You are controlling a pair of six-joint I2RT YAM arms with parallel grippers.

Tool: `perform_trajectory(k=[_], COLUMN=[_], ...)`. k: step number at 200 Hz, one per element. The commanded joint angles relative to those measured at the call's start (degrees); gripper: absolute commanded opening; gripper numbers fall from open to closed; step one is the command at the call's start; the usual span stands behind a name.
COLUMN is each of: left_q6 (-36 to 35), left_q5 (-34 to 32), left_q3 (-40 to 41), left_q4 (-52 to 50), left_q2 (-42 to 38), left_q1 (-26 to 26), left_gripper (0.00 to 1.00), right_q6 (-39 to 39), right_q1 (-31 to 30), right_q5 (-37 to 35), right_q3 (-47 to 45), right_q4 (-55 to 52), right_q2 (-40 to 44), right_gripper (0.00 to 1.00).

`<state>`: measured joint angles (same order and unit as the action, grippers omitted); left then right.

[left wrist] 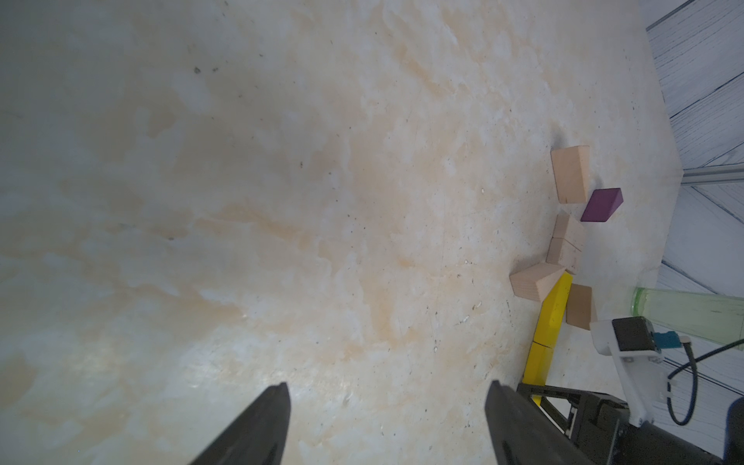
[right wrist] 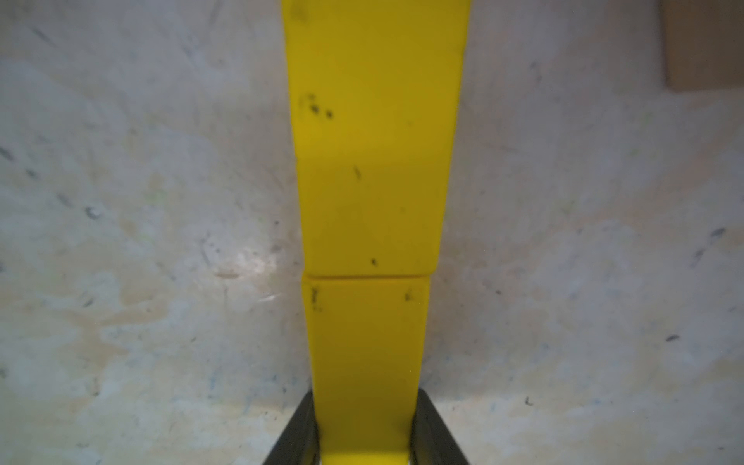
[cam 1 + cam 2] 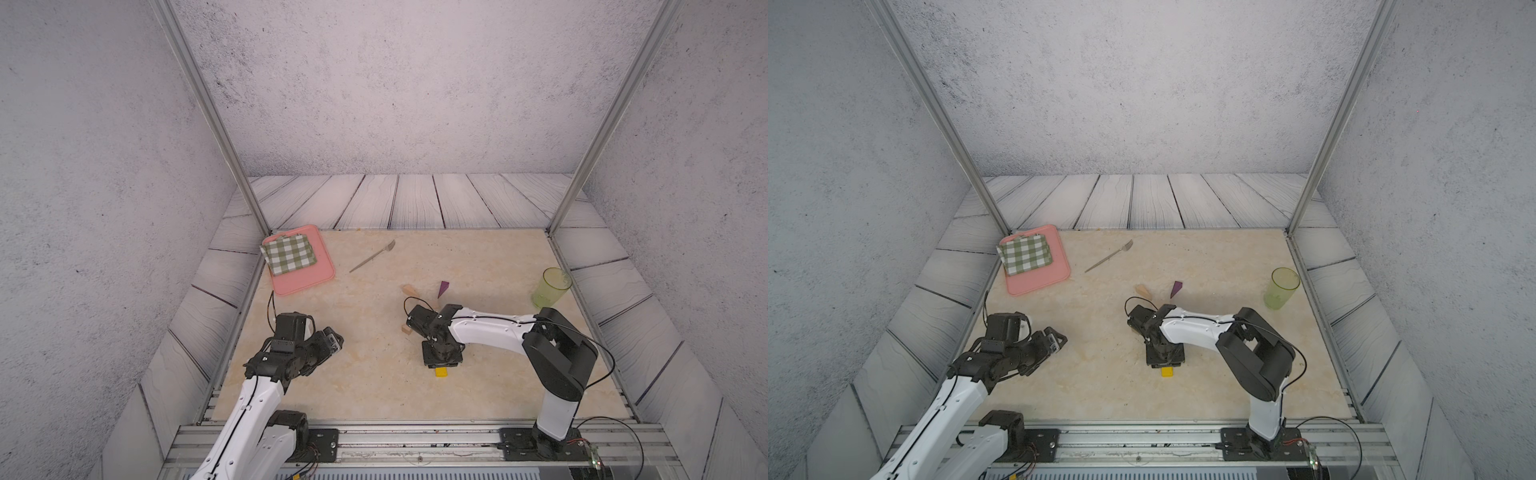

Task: Assemble a small pinwheel with building blocks
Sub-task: Assemble the building block at the center of the board.

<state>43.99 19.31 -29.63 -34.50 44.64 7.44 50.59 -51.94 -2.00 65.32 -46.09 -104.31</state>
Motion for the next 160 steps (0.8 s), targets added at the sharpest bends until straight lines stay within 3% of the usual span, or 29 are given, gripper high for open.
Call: perform_trajectory(k=[1,160], left_q6=[0.02,0.13], left_q5=[-0.15,-0.15], left_q3=[0.72,0.9], left_q4=[-0.22,-0.13], left_q2=[-0.61,-0.61], left_q1=[-0.58,-0.59], left_gripper=[0.83,0.83], right_q6=[0.45,0.38], right_q1=[0.16,0.17], right_q5=[-2.08,-2.49], right_q3=[0.81,1.49], right_q4=[0.04,0.09], right_q2=[-1.47,-2.04], right_gripper=[0.38,0.39])
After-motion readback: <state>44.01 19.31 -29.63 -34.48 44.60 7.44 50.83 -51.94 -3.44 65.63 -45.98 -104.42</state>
